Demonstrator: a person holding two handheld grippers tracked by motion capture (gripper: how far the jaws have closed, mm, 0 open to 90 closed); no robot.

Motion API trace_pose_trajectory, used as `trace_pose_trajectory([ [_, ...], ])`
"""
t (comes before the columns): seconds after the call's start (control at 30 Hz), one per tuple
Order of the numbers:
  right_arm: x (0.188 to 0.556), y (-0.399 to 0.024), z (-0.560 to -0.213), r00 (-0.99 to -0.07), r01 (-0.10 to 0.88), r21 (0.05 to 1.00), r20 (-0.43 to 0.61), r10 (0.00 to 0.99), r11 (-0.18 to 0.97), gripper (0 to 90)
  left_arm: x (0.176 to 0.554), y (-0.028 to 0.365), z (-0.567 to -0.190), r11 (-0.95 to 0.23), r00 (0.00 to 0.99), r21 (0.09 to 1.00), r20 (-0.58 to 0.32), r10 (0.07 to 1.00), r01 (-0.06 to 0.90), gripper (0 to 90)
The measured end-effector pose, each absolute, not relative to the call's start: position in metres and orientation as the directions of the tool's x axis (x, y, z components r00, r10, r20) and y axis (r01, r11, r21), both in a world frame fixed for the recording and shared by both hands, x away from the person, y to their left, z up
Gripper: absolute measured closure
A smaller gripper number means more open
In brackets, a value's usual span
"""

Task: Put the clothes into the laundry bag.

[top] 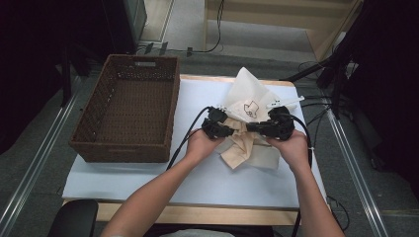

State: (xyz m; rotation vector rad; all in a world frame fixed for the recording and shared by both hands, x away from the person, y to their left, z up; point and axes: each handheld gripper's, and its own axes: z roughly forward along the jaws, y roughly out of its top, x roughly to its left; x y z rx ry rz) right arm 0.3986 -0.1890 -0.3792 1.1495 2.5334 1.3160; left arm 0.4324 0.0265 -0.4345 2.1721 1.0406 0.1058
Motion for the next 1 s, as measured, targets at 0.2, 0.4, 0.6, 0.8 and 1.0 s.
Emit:
trace_pose_trajectory([
  [0.2,0.399,-0.19,-0.379,-0.72,0.586,0.728,0.268,0.64,0.356,88.4,0.439,0.022,-0.421,-0.395,0.664,0.665,-0.205,0.719,0.634,82.3],
  [0.4,0.399,-0.191,-0.379,-0.714,0.595,0.723,0.274,0.645,0.351,88.4,0.446,0.014,-0.427,-0.378,0.653,0.675,-0.205,0.729,0.634,82.2],
  [0.6,0.4,-0.191,-0.383,-0.709,0.607,0.71,0.28,0.648,0.357,88.4,0.451,0.009,-0.441,-0.378,0.65,0.679,-0.194,0.735,0.629,82.0],
  [0.8,0.402,-0.19,-0.385,-0.711,0.608,0.705,0.28,0.645,0.364,88.4,0.454,0.009,-0.453,-0.372,0.638,0.684,-0.178,0.749,0.628,81.9],
  [1.0,0.402,-0.187,-0.387,-0.713,0.611,0.698,0.278,0.644,0.375,88.4,0.455,0.01,-0.454,-0.358,0.624,0.697,-0.164,0.764,0.621,81.7],
])
